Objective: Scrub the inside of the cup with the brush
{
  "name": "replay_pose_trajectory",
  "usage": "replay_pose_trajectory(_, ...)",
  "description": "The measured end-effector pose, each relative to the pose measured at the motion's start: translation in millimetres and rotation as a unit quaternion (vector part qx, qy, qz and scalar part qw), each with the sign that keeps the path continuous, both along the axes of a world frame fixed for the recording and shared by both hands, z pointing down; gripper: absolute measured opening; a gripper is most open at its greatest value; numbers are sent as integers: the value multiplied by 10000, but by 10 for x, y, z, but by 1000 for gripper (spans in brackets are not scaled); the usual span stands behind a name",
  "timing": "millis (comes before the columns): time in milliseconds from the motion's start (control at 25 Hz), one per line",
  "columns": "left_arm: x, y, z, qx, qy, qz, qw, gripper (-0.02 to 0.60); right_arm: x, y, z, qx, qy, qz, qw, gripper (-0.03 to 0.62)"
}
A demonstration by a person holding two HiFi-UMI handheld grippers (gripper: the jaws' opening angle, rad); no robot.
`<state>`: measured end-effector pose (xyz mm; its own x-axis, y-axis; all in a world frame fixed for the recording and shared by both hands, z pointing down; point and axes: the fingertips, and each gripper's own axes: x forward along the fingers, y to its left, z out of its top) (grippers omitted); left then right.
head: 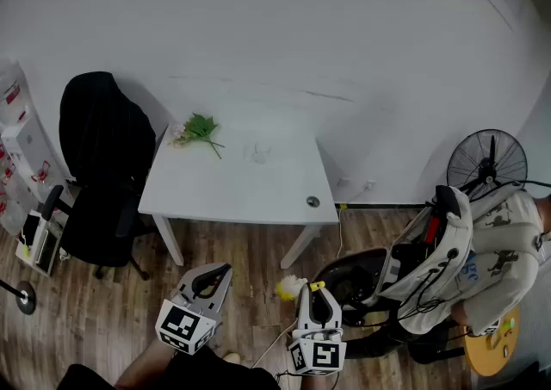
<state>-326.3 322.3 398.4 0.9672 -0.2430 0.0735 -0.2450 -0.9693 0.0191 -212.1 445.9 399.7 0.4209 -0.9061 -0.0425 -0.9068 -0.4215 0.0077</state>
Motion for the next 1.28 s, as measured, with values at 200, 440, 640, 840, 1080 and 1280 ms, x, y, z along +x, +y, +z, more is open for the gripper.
replay_pose_trajectory(200,-85,94,-46,41,38,-5,10000,25,-74,100,-53,107,-39,-7,9999,66)
replay_pose_trajectory(440,-58,236,-54,103,75,-34,9999,25,-50,239,-65,173,-5,-46,9998,66)
replay_pose_trajectory(640,18,307,-79,150,66,-43,9999,25,34,280,-86,229,-18,-81,9997,66)
replay_pose_trajectory(840,181,176,-61,154,41,-115,9998,25,209,138,-55,264,-68,-157,9995,66)
replay_pose_trajectory(1080,470,-162,38,101,-25,-174,9998,25,502,-213,41,205,-136,-219,9995,66)
replay_pose_trajectory(1280,851,-549,100,-9,-64,-159,9999,25,854,-600,94,120,-190,-227,9995,66)
